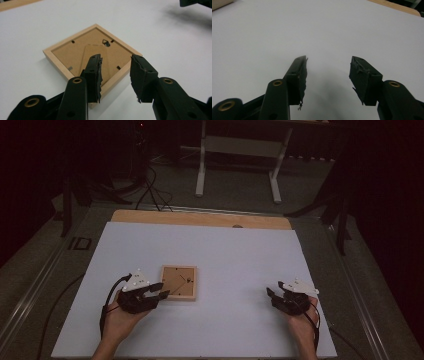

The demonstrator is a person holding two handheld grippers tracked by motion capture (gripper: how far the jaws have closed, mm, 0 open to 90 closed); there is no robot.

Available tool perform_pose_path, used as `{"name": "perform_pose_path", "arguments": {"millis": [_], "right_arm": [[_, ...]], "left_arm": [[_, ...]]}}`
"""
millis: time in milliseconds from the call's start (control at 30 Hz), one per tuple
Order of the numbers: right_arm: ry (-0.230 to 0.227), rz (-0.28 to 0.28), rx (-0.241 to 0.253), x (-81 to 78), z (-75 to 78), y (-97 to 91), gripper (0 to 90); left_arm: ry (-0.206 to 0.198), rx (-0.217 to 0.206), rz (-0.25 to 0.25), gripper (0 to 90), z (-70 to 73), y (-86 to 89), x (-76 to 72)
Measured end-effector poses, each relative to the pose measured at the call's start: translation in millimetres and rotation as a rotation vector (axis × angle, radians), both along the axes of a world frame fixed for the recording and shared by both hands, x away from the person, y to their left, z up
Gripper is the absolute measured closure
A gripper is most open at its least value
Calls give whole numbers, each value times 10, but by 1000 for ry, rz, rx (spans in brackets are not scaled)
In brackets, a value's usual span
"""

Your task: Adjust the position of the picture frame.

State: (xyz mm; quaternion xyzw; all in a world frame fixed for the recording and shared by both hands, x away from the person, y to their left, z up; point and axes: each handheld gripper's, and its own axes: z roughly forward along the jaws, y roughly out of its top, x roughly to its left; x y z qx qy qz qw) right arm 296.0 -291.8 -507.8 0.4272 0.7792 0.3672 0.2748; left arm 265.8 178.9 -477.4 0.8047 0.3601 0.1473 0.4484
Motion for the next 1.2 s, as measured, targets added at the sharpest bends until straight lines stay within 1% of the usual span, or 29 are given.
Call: {"name": "perform_pose_path", "arguments": {"millis": [100,367,600,733,767,800,833,867,900,933,967,1000,1033,1100,1133,1167,1200], "right_arm": [[0,2,-1,2,-2,-2,473],[1,8,-6,5,-5,9,472],[2,7,-18,-29,-12,-2,472],[2,-3,-12,-42,-6,-27,472],[1,-4,-12,-43,-6,-25,472],[2,-3,-15,-41,-8,-18,472],[3,-1,-15,-39,-11,-11,472],[3,2,-18,-35,-15,-4,472],[4,5,-21,-34,-17,5,472],[4,5,-21,-34,-17,5,472],[5,6,-22,-34,-18,9,472],[4,7,-22,-32,-17,7,472],[4,6,-19,-31,-17,2,472],[4,2,-16,-31,-14,-6,472],[4,2,-16,-31,-14,-6,472],[3,2,-16,-31,-13,-7,472],[4,1,-15,-32,-12,-7,472]], "left_arm": [[-8,-3,3,610,18,3,4],[-10,1,5,609,12,8,4],[-7,2,8,608,1,-7,59],[-10,7,13,591,-8,-19,73],[-13,18,23,591,-12,-18,82],[-3,44,74,592,-27,-7,112],[7,55,107,605,-44,12,140],[8,75,149,647,-69,42,177],[10,94,175,697,-84,60,202],[10,94,175,768,-84,60,202],[10,94,175,768,-84,60,202],[22,133,213,885,-149,117,301],[27,143,231,896,-172,122,334],[45,144,252,898,-224,128,403],[45,144,252,898,-224,128,403],[65,152,264,898,-280,125,465],[79,153,267,898,-307,122,490]]}}
